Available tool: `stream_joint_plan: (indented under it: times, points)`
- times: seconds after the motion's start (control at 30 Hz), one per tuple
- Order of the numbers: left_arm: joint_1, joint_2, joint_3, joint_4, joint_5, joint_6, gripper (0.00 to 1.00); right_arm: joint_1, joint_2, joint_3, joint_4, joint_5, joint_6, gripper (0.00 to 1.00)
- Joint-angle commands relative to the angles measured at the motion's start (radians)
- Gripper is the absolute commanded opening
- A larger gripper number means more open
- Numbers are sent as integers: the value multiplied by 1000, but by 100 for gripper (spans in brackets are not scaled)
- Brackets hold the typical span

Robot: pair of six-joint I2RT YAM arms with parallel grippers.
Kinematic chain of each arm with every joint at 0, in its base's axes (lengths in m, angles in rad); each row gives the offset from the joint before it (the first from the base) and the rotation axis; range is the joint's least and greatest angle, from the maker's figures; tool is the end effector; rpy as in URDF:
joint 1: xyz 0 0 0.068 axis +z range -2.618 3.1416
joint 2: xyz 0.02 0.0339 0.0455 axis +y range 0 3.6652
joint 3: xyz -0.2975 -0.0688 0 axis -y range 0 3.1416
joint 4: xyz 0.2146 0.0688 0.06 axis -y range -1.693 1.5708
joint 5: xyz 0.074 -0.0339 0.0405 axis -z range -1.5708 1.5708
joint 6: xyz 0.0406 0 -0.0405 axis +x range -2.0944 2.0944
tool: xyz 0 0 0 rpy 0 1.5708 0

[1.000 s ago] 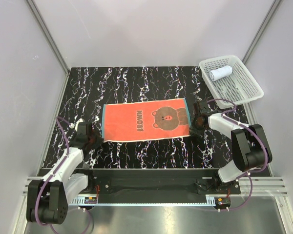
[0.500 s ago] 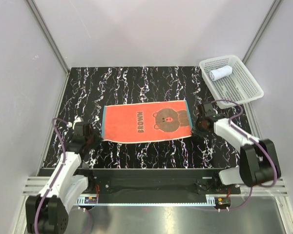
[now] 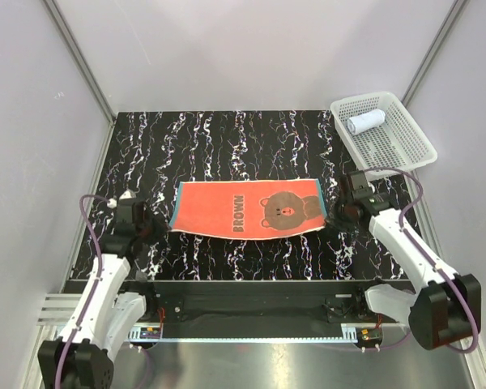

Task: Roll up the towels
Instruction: Fold the towel

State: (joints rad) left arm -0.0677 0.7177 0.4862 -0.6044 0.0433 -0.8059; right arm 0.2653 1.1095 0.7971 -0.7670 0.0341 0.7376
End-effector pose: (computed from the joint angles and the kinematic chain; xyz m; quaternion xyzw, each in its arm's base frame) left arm 0.0950 -0.0082 0.2333 -0.3294 0.8730 -0.1702 0.3169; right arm 0.1589 0.0417 0.2700 0.2309 0.9419 0.1024 0.2212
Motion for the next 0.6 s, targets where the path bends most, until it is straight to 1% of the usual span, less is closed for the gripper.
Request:
stream_joint_plan:
  times: [0.0, 0.03, 0.17, 0.23, 0.33, 0.43, 0.57]
  points:
    - [2, 81, 110, 51, 46, 53, 0, -5, 82, 106, -14, 39, -18, 0]
    - [2, 147, 129, 61, 67, 80, 0, -5, 105, 146, -8, 46, -27, 0]
    - [2, 301, 251, 74, 98, 129, 0, -8, 237, 247, 0, 75, -58, 0]
    - [2, 376, 285, 92, 101, 145, 0, -17, 279, 304, 3, 81, -78, 0]
    - [3, 472, 356, 109, 96, 162, 0, -40, 373, 379, 1, 81, -101, 0]
    - [2, 560, 426, 118, 105, 174, 0, -49, 426, 450, -3, 76, -122, 0]
    - [3, 638, 502, 123, 98, 178, 0, -57, 518, 540, -20, 72, -144, 0]
